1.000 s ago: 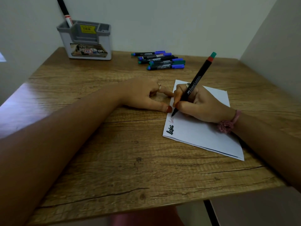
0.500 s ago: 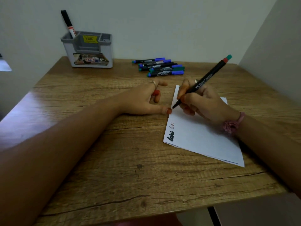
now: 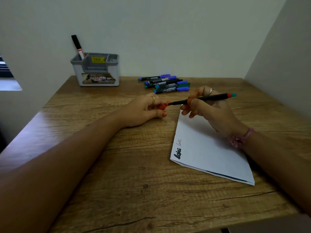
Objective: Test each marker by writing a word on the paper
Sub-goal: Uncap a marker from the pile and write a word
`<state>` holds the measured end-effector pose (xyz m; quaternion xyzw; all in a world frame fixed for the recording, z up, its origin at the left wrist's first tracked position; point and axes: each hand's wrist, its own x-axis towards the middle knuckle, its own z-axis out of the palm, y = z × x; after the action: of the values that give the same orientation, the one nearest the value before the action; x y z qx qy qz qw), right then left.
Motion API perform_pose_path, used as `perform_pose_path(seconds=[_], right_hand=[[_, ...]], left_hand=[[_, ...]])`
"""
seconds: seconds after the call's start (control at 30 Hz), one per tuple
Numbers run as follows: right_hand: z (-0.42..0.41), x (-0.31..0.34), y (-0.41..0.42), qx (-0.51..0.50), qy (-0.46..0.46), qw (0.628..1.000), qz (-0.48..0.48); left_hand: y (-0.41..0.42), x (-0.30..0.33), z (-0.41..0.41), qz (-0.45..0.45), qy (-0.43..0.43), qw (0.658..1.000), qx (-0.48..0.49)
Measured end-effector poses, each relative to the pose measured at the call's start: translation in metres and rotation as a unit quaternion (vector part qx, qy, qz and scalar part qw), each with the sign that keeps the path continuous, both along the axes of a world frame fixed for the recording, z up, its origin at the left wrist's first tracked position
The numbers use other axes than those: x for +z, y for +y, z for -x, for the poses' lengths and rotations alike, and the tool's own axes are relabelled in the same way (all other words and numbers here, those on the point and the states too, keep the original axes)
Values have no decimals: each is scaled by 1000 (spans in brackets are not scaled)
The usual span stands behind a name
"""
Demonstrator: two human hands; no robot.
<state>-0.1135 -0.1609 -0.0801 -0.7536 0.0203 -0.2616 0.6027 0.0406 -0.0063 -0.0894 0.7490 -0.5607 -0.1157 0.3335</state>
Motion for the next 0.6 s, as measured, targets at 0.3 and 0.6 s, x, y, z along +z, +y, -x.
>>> perform_pose_path(seconds=[0.3, 0.6], right_hand=[[5, 4, 4, 5, 7, 997, 80], [4, 4, 2, 68, 0, 993, 102]], left_hand=[[1, 4, 6, 41, 93, 995, -5], [0, 10, 9, 220, 360, 906, 25]])
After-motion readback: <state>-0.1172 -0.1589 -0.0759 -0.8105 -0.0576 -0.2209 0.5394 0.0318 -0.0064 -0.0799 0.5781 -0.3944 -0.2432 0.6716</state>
